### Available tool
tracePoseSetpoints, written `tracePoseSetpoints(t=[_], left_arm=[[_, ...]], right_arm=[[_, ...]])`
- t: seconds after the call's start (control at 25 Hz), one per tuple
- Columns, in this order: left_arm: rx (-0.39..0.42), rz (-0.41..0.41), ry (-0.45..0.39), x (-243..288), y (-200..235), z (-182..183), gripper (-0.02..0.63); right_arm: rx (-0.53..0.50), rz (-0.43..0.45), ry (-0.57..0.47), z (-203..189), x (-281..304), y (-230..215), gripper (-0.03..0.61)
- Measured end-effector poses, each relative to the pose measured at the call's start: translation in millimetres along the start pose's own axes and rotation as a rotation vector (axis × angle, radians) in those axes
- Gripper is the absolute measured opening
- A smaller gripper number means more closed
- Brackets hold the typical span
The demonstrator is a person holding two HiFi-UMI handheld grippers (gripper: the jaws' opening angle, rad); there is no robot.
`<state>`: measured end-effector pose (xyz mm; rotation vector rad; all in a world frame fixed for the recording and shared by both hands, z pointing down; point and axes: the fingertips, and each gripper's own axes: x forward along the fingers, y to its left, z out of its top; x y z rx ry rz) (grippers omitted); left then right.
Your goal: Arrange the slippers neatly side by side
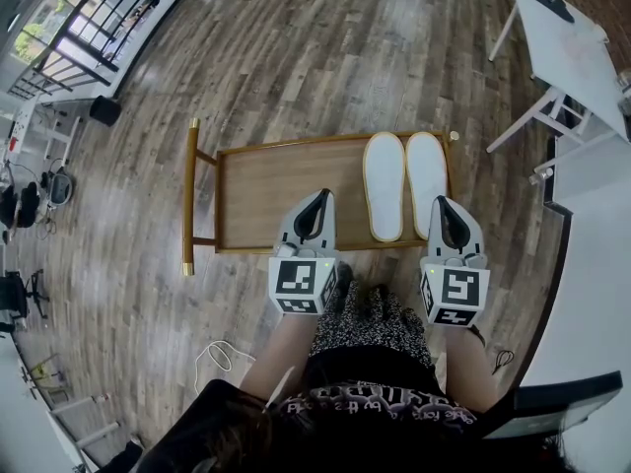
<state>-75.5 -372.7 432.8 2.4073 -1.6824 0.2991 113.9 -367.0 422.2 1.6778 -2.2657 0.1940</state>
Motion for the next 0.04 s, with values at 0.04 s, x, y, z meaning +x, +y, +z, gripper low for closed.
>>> tracePoseSetpoints(t=[0.04], left_arm=[[-0.005, 0.001, 0.002, 0.3, 0.2, -1.0, 0.003]], right_arm=[[-0.002, 0.001, 0.001, 0.0, 0.2, -0.1, 0.003]])
